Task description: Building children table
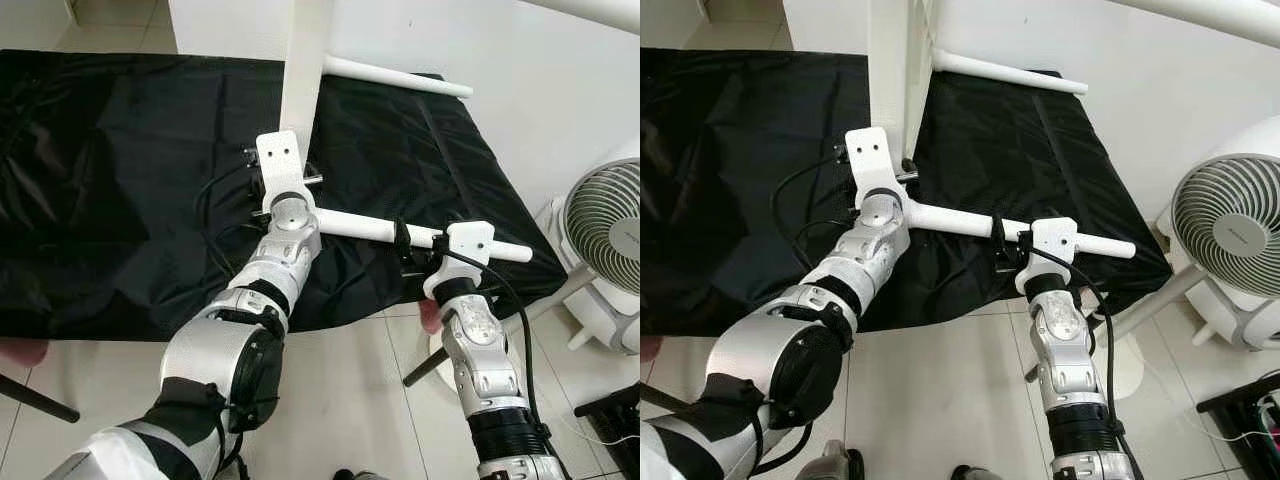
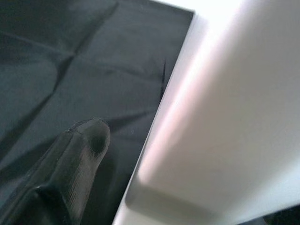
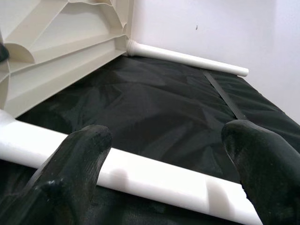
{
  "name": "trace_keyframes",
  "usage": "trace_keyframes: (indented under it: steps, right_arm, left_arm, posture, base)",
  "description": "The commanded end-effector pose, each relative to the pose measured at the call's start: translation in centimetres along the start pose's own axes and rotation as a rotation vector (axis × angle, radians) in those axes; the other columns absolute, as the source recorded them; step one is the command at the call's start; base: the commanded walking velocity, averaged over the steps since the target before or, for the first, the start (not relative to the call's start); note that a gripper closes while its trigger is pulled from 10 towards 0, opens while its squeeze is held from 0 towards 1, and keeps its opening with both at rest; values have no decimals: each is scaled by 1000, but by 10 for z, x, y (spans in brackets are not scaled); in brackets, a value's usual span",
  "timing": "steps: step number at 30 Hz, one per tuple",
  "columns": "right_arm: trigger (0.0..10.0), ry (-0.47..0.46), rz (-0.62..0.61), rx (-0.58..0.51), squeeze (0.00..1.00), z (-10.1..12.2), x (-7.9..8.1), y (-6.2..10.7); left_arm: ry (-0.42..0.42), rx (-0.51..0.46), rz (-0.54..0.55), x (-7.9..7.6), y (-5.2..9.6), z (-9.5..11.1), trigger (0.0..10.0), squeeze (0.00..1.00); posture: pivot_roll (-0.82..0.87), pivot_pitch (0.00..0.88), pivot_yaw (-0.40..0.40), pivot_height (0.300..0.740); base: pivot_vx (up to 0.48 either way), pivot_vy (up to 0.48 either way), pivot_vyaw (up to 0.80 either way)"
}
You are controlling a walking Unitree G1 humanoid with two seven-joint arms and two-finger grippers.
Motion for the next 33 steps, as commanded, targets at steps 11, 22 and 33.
trace_keyframes:
  steps: [11, 22, 33]
  right_arm:
    - [10000, 11, -1, 23, 0, -4, -3, 1]
    - [10000, 15, 10, 20, 0, -3, -2, -1]
    - [10000, 16, 10, 20, 0, -2, -3, -1]
  left_arm:
    - [58, -103, -332, -51, 13, 19, 10000, 0]
    - [-33, -138, -570, -70, 25, 18, 10000, 0]
    - [-200, -155, -750, -76, 39, 2, 10000, 0]
  posture:
    - [-26, 127, -70, 740]
    - [-22, 135, -79, 740]
    - [-28, 144, -71, 740]
  base:
    - [0, 0, 0]
    - [0, 0, 0]
    - [0, 0, 0]
Point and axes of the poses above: a point about 5 cm out from each wrist's last joint towards the gripper, its own y axis pointing back from the gripper into the wrist, its own z axis along the axis of the wrist's last joint, x = y × z, the point moved 5 cm from there along -y, pointing out of the wrist towards the gripper, and after that the axes turned 12 degrees about y, right-handed, at the moved point
